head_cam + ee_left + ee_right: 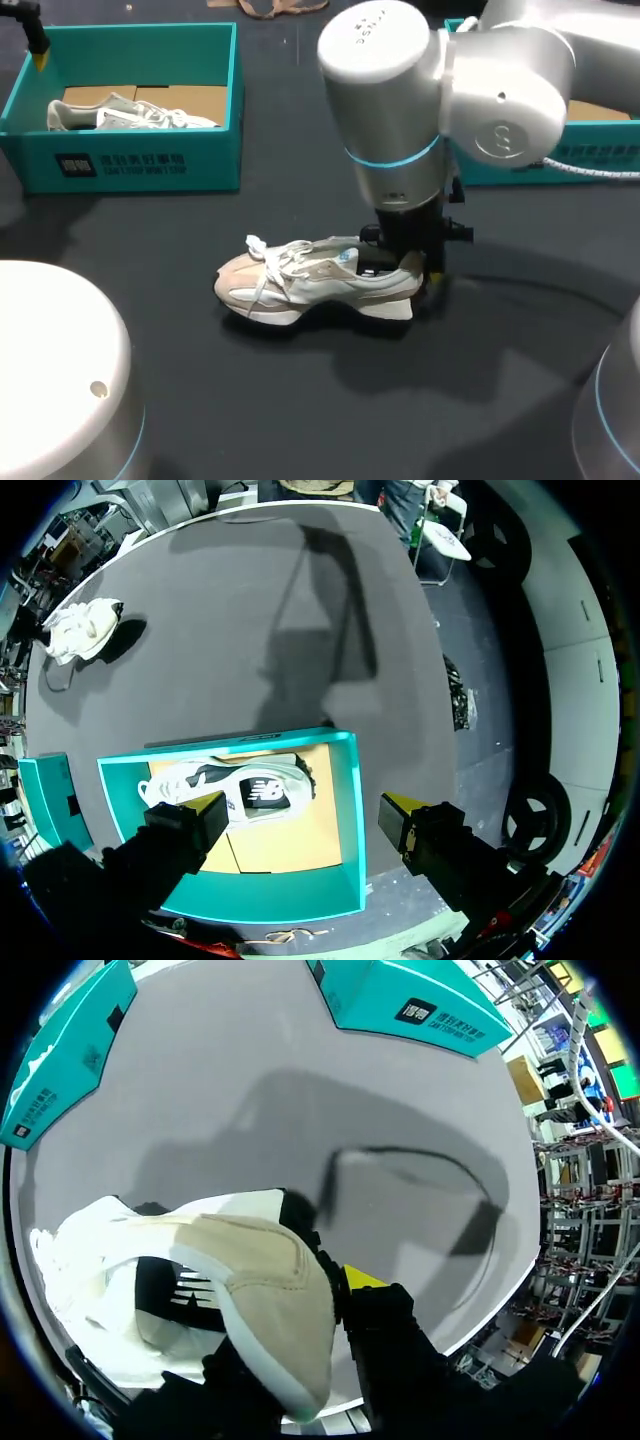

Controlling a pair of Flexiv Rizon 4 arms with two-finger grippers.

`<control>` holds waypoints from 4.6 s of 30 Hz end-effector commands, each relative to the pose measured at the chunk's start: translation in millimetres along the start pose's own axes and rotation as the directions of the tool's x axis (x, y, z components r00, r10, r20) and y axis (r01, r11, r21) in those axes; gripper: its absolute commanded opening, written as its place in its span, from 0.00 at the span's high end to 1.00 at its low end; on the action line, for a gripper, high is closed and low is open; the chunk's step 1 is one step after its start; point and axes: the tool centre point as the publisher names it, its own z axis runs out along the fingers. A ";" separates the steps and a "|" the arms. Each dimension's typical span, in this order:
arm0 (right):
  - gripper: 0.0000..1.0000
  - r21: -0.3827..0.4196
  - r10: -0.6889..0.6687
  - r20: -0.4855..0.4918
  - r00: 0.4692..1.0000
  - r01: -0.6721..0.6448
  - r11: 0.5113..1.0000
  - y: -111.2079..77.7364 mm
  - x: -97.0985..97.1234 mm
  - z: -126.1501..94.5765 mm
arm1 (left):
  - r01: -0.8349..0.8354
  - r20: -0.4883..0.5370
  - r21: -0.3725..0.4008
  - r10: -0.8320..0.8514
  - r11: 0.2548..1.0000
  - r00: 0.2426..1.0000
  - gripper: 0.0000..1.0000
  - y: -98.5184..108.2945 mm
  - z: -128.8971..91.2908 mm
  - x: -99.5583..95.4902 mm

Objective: Take the shoe out of the shoebox, open the shoe tongue, remove and reinsert the insole, then place the shoe into the shoebox

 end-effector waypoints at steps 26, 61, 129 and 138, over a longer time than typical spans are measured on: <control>1.00 0.033 -0.045 -0.057 0.997 0.047 0.998 2.6 -18.0 65.4 | -0.001 -0.001 -0.001 0.001 1.000 1.000 0.00 -0.2 -0.1 0.4; 0.00 -0.394 -0.537 -0.512 0.671 0.372 0.841 -4.0 -37.8 -78.2 | -0.001 -0.001 -0.001 0.001 1.000 1.000 0.00 -0.2 -0.1 0.4; 0.00 -0.991 -0.995 -0.099 -0.003 0.089 0.098 29.6 -109.0 70.2 | -0.001 -0.001 -0.001 0.001 1.000 1.000 0.00 -0.2 -0.1 0.4; 0.00 -0.995 -0.998 -0.068 -0.012 0.075 0.067 31.2 -101.5 77.4 | -0.001 -0.001 -0.001 0.001 1.000 1.000 0.00 -0.2 -0.1 0.4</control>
